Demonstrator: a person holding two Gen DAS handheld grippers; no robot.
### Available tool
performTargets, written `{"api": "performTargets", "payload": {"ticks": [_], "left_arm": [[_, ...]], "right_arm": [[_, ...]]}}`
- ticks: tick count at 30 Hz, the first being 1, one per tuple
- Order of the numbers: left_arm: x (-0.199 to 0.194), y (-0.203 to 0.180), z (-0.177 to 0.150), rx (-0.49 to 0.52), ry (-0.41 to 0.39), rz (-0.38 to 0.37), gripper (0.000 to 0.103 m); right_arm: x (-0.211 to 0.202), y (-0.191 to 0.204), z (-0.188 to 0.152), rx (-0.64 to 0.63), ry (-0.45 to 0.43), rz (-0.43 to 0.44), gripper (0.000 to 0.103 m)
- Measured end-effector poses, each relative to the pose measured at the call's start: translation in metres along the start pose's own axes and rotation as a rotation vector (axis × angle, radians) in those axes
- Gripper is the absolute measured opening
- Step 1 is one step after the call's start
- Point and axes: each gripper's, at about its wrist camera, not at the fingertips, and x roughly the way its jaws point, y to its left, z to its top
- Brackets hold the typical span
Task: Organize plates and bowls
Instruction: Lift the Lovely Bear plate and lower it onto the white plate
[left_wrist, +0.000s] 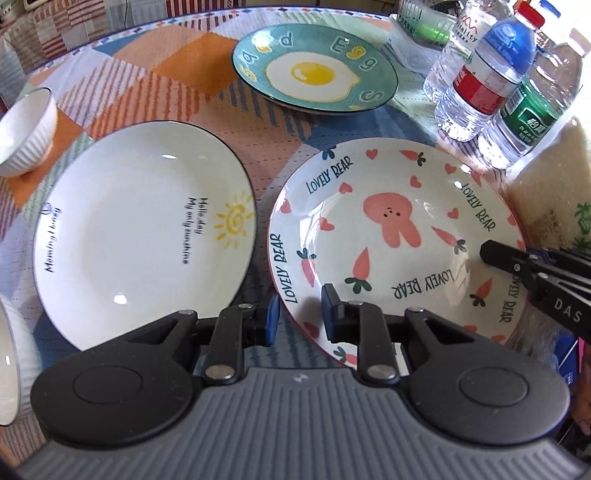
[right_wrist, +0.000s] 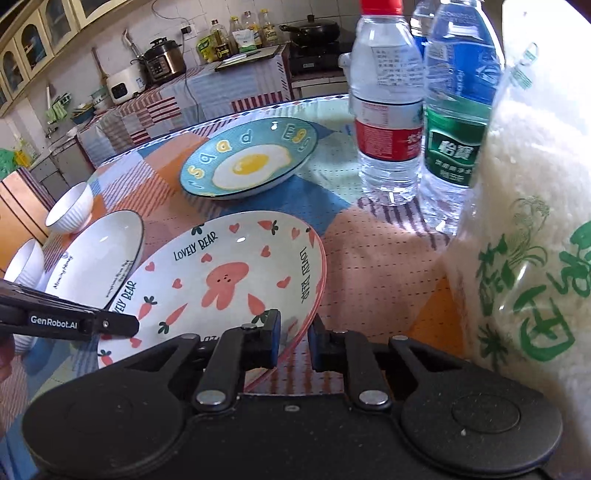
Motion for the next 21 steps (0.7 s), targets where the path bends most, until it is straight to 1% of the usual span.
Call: {"api": "performTargets", "payload": {"ticks": [5,7,10,13,16,21], "left_arm": [[-0.025,0.024,-0.007,-0.008,0.01,0.0,0.022],[-0.04,0.031,-0.008,0.012,-0.012,0.018,0.022],[-0.059,0.044,-0.009,0.005,-0.025,0.029,0.022],[-0.071,0.06,-0.011,-0.016,-0.022,0.028,0.022],[-0.08,0.075,-0.015,-0.043,-0.038,0.046,0.022],[-0.086,0.102,-0.02,-0.106,-0.039,0.04,0.022]], "right_arm": [[-0.011,0.03,0.001,-0.03,-0.012,0.005,0.02],[-0.015,0.04,0.002,-0.017,-0.005,0.029,0.02],[-0.021,0.052,0.005,0.012,0.002,0.069,0.02],[-0.027,0.07,0.008,-0.011,-0.011,0.078,0.02],[-0.031,0.089,0.011,-0.049,-0.026,0.087,0.02],[-0.025,0.111,0.016,-0.087,-0.024,0.109,0.021]]}}
